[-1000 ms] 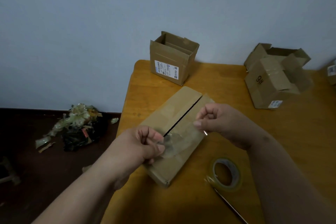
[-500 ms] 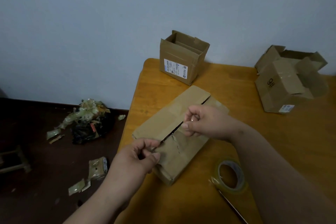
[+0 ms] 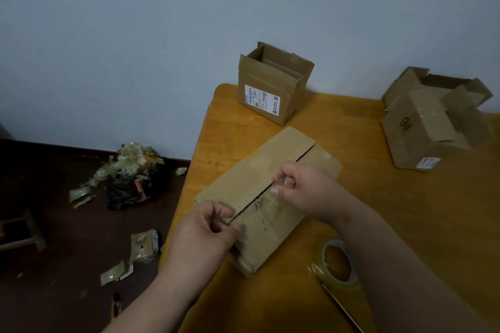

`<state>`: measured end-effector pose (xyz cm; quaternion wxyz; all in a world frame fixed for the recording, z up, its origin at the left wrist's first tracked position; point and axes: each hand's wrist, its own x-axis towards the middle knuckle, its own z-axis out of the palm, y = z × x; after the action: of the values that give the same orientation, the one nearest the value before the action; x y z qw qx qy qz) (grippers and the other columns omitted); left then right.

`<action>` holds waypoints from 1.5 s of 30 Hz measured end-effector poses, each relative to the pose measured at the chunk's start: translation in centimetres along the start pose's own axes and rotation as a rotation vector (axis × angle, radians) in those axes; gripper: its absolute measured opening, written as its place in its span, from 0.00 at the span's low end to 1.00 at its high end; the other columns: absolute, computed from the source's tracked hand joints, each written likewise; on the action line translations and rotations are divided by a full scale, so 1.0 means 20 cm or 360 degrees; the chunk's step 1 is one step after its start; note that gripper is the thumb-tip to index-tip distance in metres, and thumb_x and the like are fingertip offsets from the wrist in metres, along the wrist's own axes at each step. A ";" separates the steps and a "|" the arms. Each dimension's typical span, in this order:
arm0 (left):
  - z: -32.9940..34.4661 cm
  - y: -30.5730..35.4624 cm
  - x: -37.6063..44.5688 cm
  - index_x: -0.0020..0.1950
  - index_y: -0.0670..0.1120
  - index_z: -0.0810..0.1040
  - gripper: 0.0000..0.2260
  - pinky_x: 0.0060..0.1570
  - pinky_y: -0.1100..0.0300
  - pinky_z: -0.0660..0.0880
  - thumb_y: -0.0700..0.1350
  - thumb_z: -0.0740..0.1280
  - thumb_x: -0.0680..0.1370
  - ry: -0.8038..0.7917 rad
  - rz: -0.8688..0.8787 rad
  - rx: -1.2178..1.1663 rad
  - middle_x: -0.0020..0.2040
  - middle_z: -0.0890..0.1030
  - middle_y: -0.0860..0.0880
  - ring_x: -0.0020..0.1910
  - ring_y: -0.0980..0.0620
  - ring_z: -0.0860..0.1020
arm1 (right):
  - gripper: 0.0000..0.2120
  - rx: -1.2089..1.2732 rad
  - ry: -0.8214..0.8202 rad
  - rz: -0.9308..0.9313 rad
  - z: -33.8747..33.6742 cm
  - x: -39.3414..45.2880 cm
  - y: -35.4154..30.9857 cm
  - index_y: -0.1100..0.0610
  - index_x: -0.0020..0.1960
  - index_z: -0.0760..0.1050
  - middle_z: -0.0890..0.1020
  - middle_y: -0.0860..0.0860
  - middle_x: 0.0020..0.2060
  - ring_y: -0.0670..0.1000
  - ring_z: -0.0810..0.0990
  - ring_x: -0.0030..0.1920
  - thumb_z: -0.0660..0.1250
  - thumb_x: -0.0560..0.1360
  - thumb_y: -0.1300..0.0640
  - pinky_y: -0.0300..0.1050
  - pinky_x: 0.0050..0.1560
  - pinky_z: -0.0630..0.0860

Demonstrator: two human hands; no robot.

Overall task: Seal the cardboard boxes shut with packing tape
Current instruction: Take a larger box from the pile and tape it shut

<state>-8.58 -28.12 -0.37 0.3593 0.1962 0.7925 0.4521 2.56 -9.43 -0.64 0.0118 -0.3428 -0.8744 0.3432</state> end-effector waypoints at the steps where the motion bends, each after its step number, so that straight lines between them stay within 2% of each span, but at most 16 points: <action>1: 0.00 0.00 0.00 0.46 0.51 0.79 0.06 0.39 0.51 0.74 0.41 0.74 0.74 0.0006 -0.0003 0.0004 0.37 0.80 0.42 0.32 0.52 0.74 | 0.04 -0.0018 0.0017 -0.0016 0.01 0.00 0.00 0.50 0.51 0.76 0.73 0.45 0.31 0.44 0.71 0.34 0.68 0.77 0.51 0.47 0.36 0.73; 5: 0.01 -0.01 0.01 0.45 0.51 0.78 0.06 0.39 0.49 0.75 0.42 0.74 0.74 0.0025 0.0013 0.0058 0.37 0.80 0.41 0.31 0.51 0.75 | 0.10 -0.0139 0.0114 -0.0113 0.03 -0.01 0.00 0.52 0.57 0.76 0.72 0.42 0.35 0.43 0.73 0.38 0.67 0.78 0.50 0.47 0.41 0.76; 9: 0.01 -0.01 0.01 0.44 0.53 0.77 0.07 0.40 0.47 0.76 0.44 0.74 0.73 0.0065 0.0053 0.0188 0.36 0.80 0.46 0.33 0.48 0.78 | 0.12 -0.0293 0.0167 -0.0200 0.04 -0.02 -0.02 0.52 0.59 0.76 0.77 0.44 0.43 0.48 0.76 0.47 0.64 0.79 0.49 0.50 0.48 0.77; 12: 0.01 -0.02 0.02 0.45 0.54 0.75 0.09 0.36 0.52 0.75 0.44 0.74 0.73 0.0082 0.0099 0.0310 0.35 0.79 0.49 0.33 0.52 0.78 | 0.13 -0.0366 0.0207 -0.0255 0.06 -0.03 -0.03 0.53 0.61 0.75 0.76 0.45 0.43 0.48 0.75 0.48 0.63 0.79 0.49 0.50 0.48 0.77; 14: 0.02 -0.02 0.02 0.46 0.55 0.74 0.09 0.33 0.60 0.72 0.45 0.73 0.74 0.0080 0.0131 0.0420 0.35 0.79 0.51 0.32 0.56 0.76 | 0.16 -0.0381 0.0210 -0.0257 0.06 -0.04 -0.04 0.53 0.66 0.73 0.80 0.47 0.51 0.50 0.76 0.54 0.63 0.80 0.50 0.48 0.51 0.76; 16: 0.02 -0.02 0.02 0.46 0.55 0.73 0.10 0.33 0.61 0.72 0.45 0.73 0.74 0.0079 0.0150 0.0488 0.36 0.78 0.52 0.33 0.57 0.76 | 0.20 -0.0360 0.0210 -0.0230 0.06 -0.04 -0.05 0.52 0.70 0.69 0.80 0.49 0.56 0.51 0.76 0.58 0.63 0.80 0.50 0.49 0.54 0.75; 19: 0.01 -0.01 0.02 0.45 0.55 0.71 0.10 0.34 0.61 0.72 0.46 0.72 0.74 0.0101 0.0181 0.0545 0.36 0.77 0.53 0.35 0.58 0.76 | 0.19 -0.0353 0.0251 -0.0230 0.06 -0.05 -0.05 0.52 0.69 0.69 0.78 0.45 0.47 0.50 0.75 0.54 0.63 0.79 0.50 0.49 0.51 0.75; 22: 0.01 0.00 0.02 0.46 0.56 0.70 0.10 0.35 0.59 0.73 0.47 0.72 0.75 0.0094 0.0193 0.0602 0.37 0.77 0.54 0.36 0.58 0.76 | 0.17 -0.0383 0.0301 -0.0245 0.08 -0.05 -0.05 0.53 0.67 0.71 0.69 0.39 0.35 0.49 0.74 0.48 0.64 0.79 0.51 0.49 0.48 0.76; 25: 0.01 0.01 0.02 0.46 0.57 0.68 0.11 0.37 0.56 0.75 0.48 0.71 0.74 0.0077 0.0189 0.0659 0.37 0.77 0.54 0.37 0.58 0.76 | 0.17 -0.0410 0.0365 -0.0242 0.10 -0.07 -0.06 0.54 0.66 0.72 0.71 0.43 0.39 0.49 0.74 0.47 0.64 0.79 0.51 0.48 0.45 0.75; 29: 0.01 0.02 0.02 0.47 0.58 0.66 0.13 0.37 0.56 0.76 0.49 0.71 0.73 0.0032 0.0160 0.0718 0.38 0.77 0.54 0.37 0.58 0.76 | 0.21 -0.0348 0.0354 -0.0127 0.09 -0.07 -0.05 0.54 0.68 0.69 0.78 0.47 0.51 0.49 0.76 0.51 0.67 0.78 0.48 0.45 0.49 0.75; 32: 0.02 0.01 0.02 0.47 0.58 0.66 0.14 0.36 0.56 0.76 0.50 0.71 0.73 0.0009 0.0141 0.0711 0.39 0.77 0.54 0.37 0.57 0.76 | 0.22 -0.0348 0.0340 -0.0093 0.09 -0.06 -0.03 0.52 0.68 0.69 0.70 0.40 0.41 0.42 0.71 0.42 0.67 0.77 0.48 0.37 0.39 0.68; 33: 0.02 0.01 0.02 0.48 0.58 0.66 0.13 0.35 0.58 0.75 0.50 0.71 0.73 0.0002 0.0142 0.0708 0.39 0.77 0.54 0.37 0.57 0.77 | 0.22 -0.0346 0.0337 -0.0077 0.09 -0.06 -0.03 0.52 0.69 0.68 0.69 0.40 0.42 0.42 0.70 0.42 0.67 0.77 0.48 0.36 0.39 0.67; 37: 0.01 0.01 0.02 0.52 0.58 0.68 0.13 0.32 0.61 0.72 0.50 0.71 0.74 -0.0010 0.0158 0.0680 0.39 0.78 0.54 0.37 0.58 0.77 | 0.24 -0.0283 0.0347 -0.0051 0.10 -0.06 -0.01 0.54 0.71 0.67 0.73 0.45 0.54 0.44 0.71 0.52 0.66 0.78 0.49 0.39 0.52 0.70; 39: 0.01 0.00 0.03 0.51 0.58 0.68 0.12 0.32 0.59 0.74 0.50 0.71 0.74 0.0012 0.0157 0.0667 0.38 0.78 0.53 0.36 0.56 0.78 | 0.20 -0.0291 0.0389 -0.0046 0.13 -0.06 0.00 0.55 0.70 0.68 0.74 0.49 0.59 0.47 0.74 0.57 0.64 0.80 0.53 0.41 0.56 0.71; 42: 0.01 -0.02 0.03 0.50 0.58 0.68 0.12 0.37 0.52 0.78 0.49 0.71 0.75 0.0032 0.0154 0.0615 0.37 0.79 0.51 0.34 0.53 0.80 | 0.14 -0.0314 0.0559 -0.0043 0.16 -0.06 0.03 0.57 0.65 0.71 0.75 0.52 0.56 0.52 0.75 0.56 0.61 0.80 0.60 0.44 0.55 0.73; 45: 0.00 -0.02 0.04 0.50 0.58 0.67 0.14 0.37 0.50 0.79 0.47 0.72 0.74 0.0038 0.0152 0.0604 0.36 0.79 0.51 0.34 0.53 0.80 | 0.08 -0.0305 0.0701 -0.0099 0.18 -0.06 0.04 0.58 0.57 0.74 0.75 0.51 0.48 0.51 0.75 0.47 0.64 0.78 0.62 0.46 0.47 0.76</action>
<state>-9.01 -27.81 -1.07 0.2845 0.2923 0.8575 0.3135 3.03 -11.93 -3.66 0.1801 -0.3819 -0.8894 0.1751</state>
